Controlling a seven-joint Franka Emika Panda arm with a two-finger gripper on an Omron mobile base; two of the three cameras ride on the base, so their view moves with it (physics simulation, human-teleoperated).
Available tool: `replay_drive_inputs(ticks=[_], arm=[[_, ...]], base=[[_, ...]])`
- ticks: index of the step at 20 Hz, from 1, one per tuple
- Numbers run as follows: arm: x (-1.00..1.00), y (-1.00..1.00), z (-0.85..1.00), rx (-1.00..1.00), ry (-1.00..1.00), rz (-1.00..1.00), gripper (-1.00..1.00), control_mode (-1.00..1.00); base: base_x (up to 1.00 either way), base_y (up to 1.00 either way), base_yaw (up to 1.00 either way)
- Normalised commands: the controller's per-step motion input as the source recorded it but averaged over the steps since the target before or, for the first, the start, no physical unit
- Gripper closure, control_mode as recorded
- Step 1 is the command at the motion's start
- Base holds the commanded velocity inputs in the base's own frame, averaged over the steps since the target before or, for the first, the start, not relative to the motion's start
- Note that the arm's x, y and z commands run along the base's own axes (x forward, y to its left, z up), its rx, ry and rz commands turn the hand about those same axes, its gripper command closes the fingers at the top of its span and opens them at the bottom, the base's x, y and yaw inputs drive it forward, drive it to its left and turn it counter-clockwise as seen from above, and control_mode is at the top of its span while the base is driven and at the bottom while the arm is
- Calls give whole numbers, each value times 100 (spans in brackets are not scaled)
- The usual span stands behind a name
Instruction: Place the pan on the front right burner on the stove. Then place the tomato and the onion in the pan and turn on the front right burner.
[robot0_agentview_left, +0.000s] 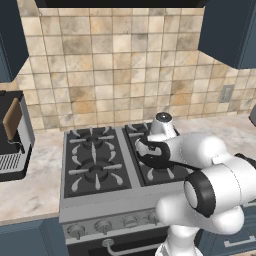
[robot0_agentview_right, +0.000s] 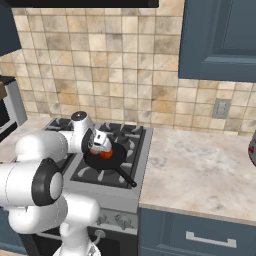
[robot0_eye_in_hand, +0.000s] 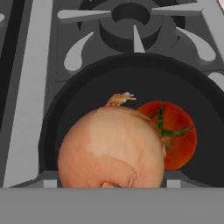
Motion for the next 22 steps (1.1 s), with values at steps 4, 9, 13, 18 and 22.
replay_drive_inputs(ticks=[4,9,13,18,22], arm=[[0,14,-21,0,0,0,-100,-100],[0,0,-7,0,0,0,-100,-100],[0,-11,2,5,0,0,-100,-100],[0,-24,44,3,0,0,-100,-100],[-4,-21,68,6,0,0,-100,-100]], base=[[0,0,0],[0,0,0],[0,0,0],[0,0,0],[0,0,0]])
